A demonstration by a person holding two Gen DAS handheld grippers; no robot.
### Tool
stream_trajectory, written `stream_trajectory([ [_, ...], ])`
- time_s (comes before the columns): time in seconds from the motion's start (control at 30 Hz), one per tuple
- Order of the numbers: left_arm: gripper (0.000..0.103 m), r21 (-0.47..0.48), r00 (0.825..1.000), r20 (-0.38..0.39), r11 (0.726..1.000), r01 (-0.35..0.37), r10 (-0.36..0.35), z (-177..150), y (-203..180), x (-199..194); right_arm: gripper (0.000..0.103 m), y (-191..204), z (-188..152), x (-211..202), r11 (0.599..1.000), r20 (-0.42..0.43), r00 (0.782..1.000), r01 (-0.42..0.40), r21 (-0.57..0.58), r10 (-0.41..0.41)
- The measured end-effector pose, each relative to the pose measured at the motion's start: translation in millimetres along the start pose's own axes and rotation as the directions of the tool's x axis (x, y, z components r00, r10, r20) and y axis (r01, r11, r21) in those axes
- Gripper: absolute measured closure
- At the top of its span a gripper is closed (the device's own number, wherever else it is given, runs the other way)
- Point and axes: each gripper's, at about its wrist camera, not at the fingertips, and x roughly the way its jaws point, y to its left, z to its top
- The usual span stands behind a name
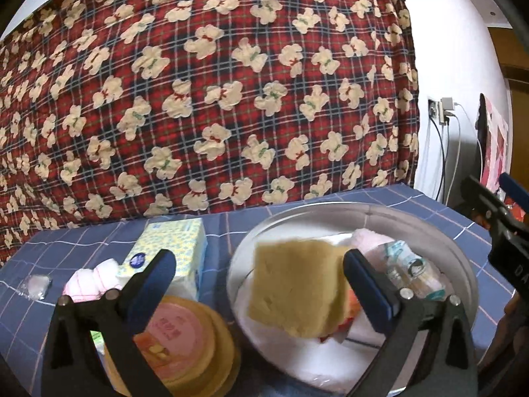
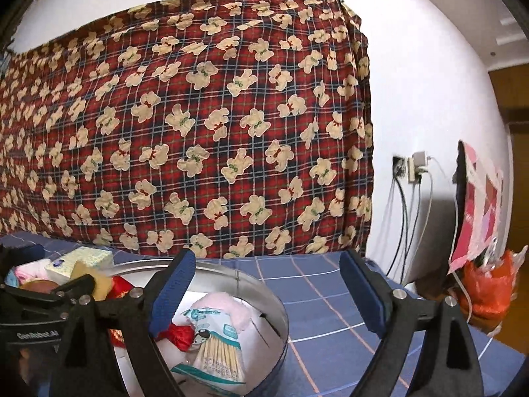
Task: Organize soft objects
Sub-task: 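Move both tools back over the remaining items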
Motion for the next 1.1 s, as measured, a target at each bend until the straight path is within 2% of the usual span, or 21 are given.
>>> stream_trajectory([
  [0.13,0.0,0.006,0.999,0.018,0.999,-0.033,0.033,-3.0,8.0,-5.0,0.012,0.8,0.6,-0.7,0.999,0.001,0.999,0.034,-0.005,-0.034],
  [0.23,0.0,0.014,0.998,0.03,0.999,-0.053,0.052,-4.4,12.1,-8.6,0.012,-1.6,0.6,-3.8,0.998,0.0,0.999,0.049,0.039,-0.049],
  [0.4,0.0,0.012,0.997,0.035,0.997,-0.071,0.07,-5.7,21.0,-11.7,0.012,2.5,-1.6,-3.0,0.989,-0.046,0.999,0.018,0.145,-0.011],
  [0.5,0.0,0.016,0.996,0.037,0.997,-0.078,0.078,-6.6,26.2,-13.6,0.012,16.2,-1.9,-2.4,0.991,-0.063,0.998,0.012,0.13,-0.004],
  [0.73,0.0,-0.014,0.996,0.016,0.996,-0.085,0.085,-8.6,46.1,-14.8,0.012,48.7,0.2,-11.2,0.997,-0.041,0.999,-0.032,0.077,0.035],
  [1.1,0.0,-0.016,0.992,-0.002,0.992,-0.129,0.129,-14.3,82.6,-18.5,0.012,100.8,1.0,-17.5,0.992,-0.057,0.992,-0.113,0.061,0.117],
])
